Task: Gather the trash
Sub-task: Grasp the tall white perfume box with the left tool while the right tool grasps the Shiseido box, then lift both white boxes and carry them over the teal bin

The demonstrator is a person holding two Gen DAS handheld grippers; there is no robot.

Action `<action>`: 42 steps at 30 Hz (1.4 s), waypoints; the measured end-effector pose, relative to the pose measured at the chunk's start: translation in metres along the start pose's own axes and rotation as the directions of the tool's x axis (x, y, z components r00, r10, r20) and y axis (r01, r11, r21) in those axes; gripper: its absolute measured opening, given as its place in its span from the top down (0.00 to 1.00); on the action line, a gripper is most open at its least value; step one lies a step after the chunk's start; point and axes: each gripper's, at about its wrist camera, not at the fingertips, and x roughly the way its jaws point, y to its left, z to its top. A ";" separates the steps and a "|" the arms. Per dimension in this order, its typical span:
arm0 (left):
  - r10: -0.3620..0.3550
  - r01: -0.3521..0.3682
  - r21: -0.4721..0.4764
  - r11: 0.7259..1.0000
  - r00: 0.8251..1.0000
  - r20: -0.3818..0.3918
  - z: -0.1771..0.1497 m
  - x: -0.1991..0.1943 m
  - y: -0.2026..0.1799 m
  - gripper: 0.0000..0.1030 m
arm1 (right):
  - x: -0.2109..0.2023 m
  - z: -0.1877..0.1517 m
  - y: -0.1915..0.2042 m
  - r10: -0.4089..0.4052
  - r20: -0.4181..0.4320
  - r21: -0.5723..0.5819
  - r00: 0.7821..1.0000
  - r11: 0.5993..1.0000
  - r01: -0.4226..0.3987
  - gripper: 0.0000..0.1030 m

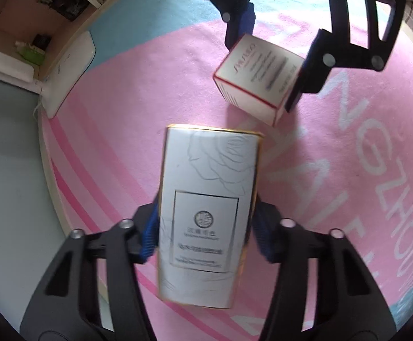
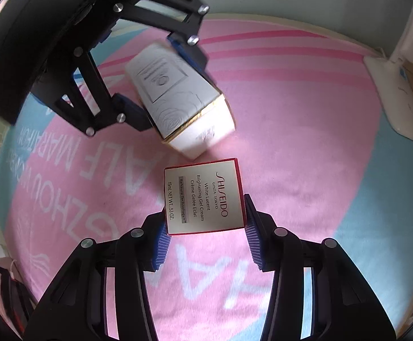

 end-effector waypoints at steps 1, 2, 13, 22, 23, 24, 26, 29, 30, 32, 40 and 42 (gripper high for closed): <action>0.002 -0.002 -0.009 1.000 1.000 0.002 0.000 -0.002 -0.001 0.55 | -0.002 -0.002 -0.001 0.004 -0.002 0.005 1.000 1.000 -0.004 0.55; 0.007 -0.007 -0.017 1.000 1.000 0.001 -0.001 -0.003 -0.004 0.55 | -0.004 -0.003 -0.001 -0.001 -0.002 0.010 1.000 1.000 0.001 0.55; 0.050 -0.055 -0.252 0.966 0.998 -0.025 0.002 -0.039 -0.048 0.55 | -0.044 -0.031 0.025 -0.044 0.036 0.037 0.998 0.998 0.042 0.55; 0.086 -0.097 -0.349 0.932 0.995 -0.046 0.007 -0.076 -0.106 0.55 | -0.095 -0.071 0.064 -0.101 0.069 0.052 0.993 0.994 0.097 0.55; 0.090 -0.099 -0.355 0.930 0.995 -0.043 0.008 -0.081 -0.113 0.55 | -0.101 -0.077 0.069 -0.110 0.071 0.057 0.991 0.993 0.106 0.55; 0.094 -0.100 -0.359 0.928 0.995 -0.035 0.010 -0.087 -0.121 0.55 | -0.106 -0.084 0.075 -0.119 0.075 0.062 0.990 0.992 0.114 0.55; 0.109 -0.112 -0.361 0.926 0.994 -0.027 0.014 -0.098 -0.138 0.54 | -0.113 -0.092 0.085 -0.135 0.080 0.072 0.988 0.989 0.130 0.54; 0.124 -0.124 -0.359 0.925 0.992 -0.022 0.020 -0.110 -0.164 0.54 | -0.126 -0.116 0.103 -0.162 0.086 0.093 0.983 0.984 0.154 0.54; 0.131 -0.129 -0.359 0.924 0.991 -0.018 0.021 -0.115 -0.174 0.54 | -0.131 -0.125 0.109 -0.173 0.087 0.102 0.981 0.981 0.164 0.54; 0.132 -0.125 -0.360 0.925 0.991 -0.005 0.025 -0.119 -0.185 0.54 | -0.137 -0.140 0.118 -0.192 0.088 0.124 0.977 0.976 0.180 0.54; 0.128 -0.109 -0.340 0.934 0.991 0.035 0.053 -0.131 -0.227 0.54 | -0.162 -0.201 0.145 -0.255 0.087 0.233 0.963 0.945 0.230 0.54; 0.126 -0.103 -0.325 0.940 0.991 0.051 0.064 -0.132 -0.235 0.54 | -0.169 -0.215 0.150 -0.265 0.084 0.257 0.961 0.937 0.236 0.54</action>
